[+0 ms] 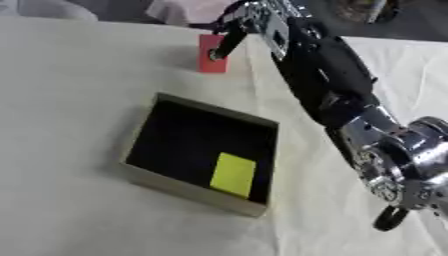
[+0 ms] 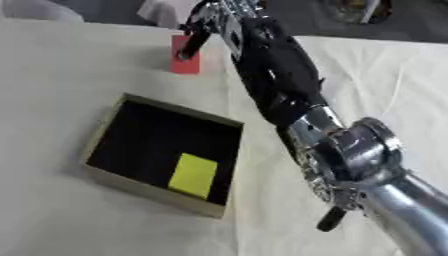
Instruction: Pick up objects on the table and place them in the box.
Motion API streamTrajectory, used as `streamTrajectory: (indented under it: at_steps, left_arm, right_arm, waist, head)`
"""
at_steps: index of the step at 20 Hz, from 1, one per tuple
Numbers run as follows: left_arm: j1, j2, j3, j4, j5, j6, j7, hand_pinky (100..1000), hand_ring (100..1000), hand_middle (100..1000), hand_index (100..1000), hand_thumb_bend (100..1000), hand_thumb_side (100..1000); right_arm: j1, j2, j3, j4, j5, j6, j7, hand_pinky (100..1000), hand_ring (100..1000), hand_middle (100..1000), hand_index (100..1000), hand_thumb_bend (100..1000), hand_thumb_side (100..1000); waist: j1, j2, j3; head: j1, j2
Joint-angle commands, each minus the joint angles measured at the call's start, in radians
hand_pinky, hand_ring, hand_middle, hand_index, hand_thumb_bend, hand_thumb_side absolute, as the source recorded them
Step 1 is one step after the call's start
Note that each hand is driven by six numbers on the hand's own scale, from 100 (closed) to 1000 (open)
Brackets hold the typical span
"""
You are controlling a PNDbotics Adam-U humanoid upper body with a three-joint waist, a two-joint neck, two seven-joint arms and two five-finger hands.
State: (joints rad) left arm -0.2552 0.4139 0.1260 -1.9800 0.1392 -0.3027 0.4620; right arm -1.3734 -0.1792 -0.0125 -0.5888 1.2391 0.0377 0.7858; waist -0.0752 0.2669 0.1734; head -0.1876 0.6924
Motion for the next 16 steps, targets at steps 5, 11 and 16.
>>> streamTrajectory:
  at_steps: [5,11,16]
  left_arm:
    - [-0.012,0.007,0.002,-0.020,0.003,0.001,-0.002,658,748,698,781,308,642]
    - [-0.014,0.003,0.002,-0.020,0.003,0.001,-0.004,657,748,697,780,304,646]
    - [-0.016,0.001,0.002,-0.020,0.003,0.001,-0.005,657,748,697,779,304,646]
  right_arm:
    - [-0.029,-0.016,0.001,0.002,0.070,0.034,0.003,1000,1000,1000,1000,300,472]
    - [-0.021,0.001,-0.015,-0.007,0.116,0.020,-0.018,1000,1000,996,1000,296,494]
    - [-0.015,0.008,-0.014,-0.011,0.127,0.013,-0.051,1000,1000,925,1000,285,506]
  waist:
    - [0.005,-0.001,0.011]
    - [0.006,0.007,0.016]
    - [0.006,0.010,0.017]
  head:
    - [-0.015,-0.031]
    - [-0.024,-0.039]
    - [-0.030,-0.040]
